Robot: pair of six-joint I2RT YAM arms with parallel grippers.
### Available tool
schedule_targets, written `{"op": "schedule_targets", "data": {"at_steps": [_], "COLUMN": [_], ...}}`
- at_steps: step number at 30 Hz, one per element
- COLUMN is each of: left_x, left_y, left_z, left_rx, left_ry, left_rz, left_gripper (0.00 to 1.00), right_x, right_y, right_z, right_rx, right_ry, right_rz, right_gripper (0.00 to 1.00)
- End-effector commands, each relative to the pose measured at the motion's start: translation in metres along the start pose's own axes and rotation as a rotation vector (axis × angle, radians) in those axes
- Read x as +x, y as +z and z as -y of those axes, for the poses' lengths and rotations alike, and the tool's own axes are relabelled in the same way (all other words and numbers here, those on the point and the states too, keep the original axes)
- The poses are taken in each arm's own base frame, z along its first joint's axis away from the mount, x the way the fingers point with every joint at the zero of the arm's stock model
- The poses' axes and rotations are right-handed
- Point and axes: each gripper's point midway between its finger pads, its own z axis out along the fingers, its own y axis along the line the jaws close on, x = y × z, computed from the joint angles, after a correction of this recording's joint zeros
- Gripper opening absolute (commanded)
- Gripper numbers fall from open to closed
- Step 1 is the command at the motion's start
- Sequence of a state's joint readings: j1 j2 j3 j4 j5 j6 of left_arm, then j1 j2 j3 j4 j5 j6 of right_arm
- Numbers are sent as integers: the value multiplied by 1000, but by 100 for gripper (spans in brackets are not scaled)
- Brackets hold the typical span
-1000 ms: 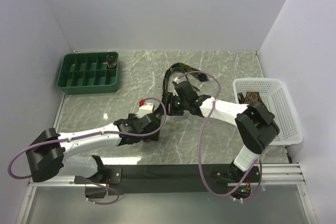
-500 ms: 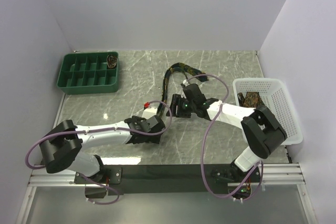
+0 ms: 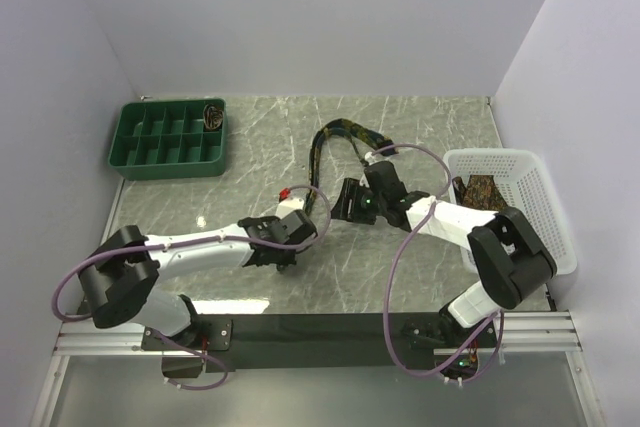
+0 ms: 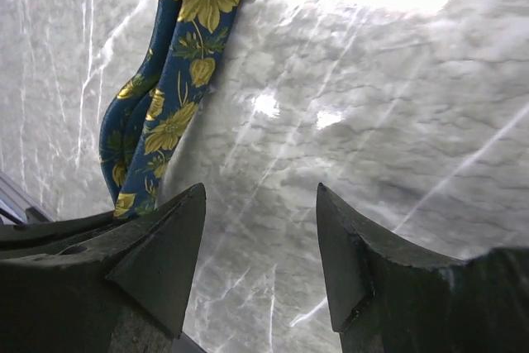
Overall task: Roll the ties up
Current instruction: Flatten the tie
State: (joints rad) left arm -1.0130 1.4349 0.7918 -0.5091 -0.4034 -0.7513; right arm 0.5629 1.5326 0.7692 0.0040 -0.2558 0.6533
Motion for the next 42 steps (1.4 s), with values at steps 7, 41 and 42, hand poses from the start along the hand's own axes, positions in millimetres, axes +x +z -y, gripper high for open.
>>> {"op": "schedule_targets", "data": {"at_steps": [7, 41, 42], "left_x": [-67, -67, -72], "left_y": [-46, -33, -35], "left_z": [49, -86, -87], "left_rx": [462, 595, 590], "left_ry": [-181, -681, -668], "left_rz": [30, 65, 76], "left_gripper": [1, 1, 1], "right_x": [-32, -168, -172], "right_y": [-19, -28, -26], "right_z": [-9, 64, 68], "right_rx": [-95, 515, 546], "right_ry": [1, -535, -575], "right_rz": [133, 220, 196], "right_gripper": [62, 67, 67]}}
